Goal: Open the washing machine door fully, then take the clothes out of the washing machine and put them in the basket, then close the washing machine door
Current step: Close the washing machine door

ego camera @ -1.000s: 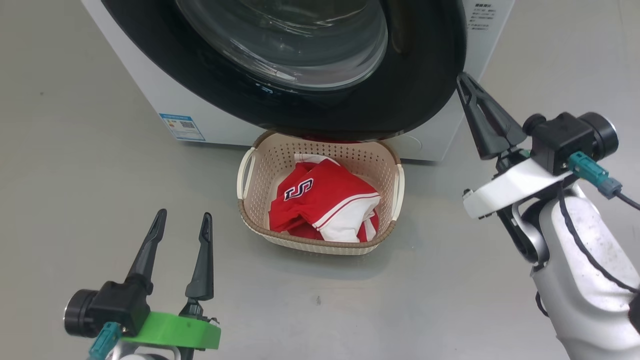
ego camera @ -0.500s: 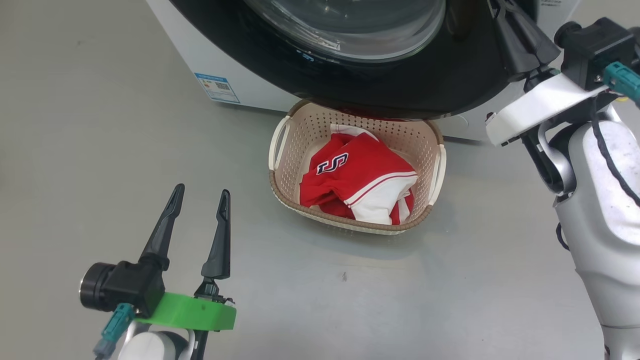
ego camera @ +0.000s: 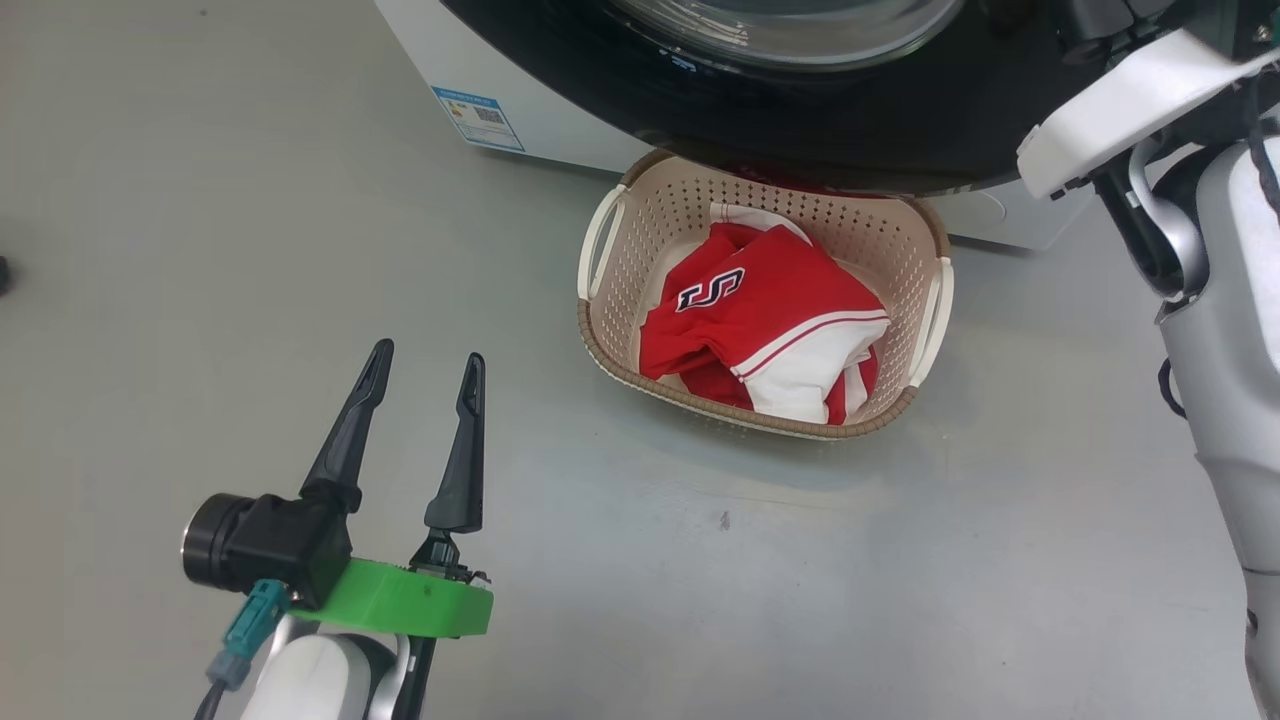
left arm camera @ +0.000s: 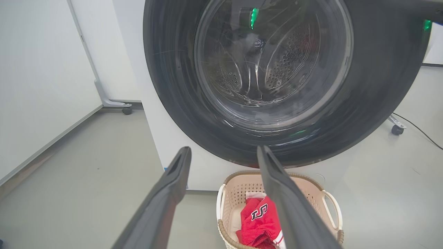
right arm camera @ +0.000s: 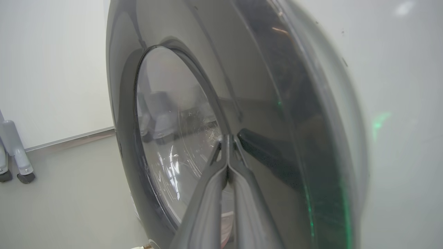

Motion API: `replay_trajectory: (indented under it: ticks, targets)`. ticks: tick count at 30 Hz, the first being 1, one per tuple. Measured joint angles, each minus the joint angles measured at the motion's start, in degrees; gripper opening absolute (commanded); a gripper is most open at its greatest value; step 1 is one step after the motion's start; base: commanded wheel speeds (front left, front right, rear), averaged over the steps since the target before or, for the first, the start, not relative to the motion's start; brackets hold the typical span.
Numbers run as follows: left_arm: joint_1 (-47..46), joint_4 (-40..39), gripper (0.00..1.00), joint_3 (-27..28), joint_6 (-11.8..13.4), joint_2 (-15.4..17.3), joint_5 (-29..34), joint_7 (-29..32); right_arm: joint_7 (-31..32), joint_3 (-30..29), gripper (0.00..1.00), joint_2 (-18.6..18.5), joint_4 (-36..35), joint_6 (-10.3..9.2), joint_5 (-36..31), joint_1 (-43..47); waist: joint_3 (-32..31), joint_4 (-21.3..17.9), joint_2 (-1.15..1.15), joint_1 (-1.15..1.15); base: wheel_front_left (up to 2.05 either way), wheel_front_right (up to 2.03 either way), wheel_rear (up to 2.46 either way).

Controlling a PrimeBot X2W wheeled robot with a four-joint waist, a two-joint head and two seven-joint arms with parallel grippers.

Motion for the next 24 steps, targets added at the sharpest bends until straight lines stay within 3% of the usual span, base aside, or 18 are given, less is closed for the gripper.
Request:
replay_trajectory:
  ticks: [12, 24]
  targets:
    - [-1.93, 1.9, 1.0, -1.58, -0.53, -0.41, -0.16, -0.48, 0.99, -1.04, 0.0, -3.21, 5.21, 0.23, 0.36, -6.67, 1.72, 2.13, 0.0, 0.0, 0.0, 0.0, 0.0]
    - [-2.68, 3.24, 1.0, -1.93, -0.53, -0.59, -0.33, -0.49, 0.35, -1.59, 0.0, -3.3, 10.13, 0.45, 0.36, -11.54, 2.1, 3.11, 0.0, 0.0, 0.0, 0.0, 0.0]
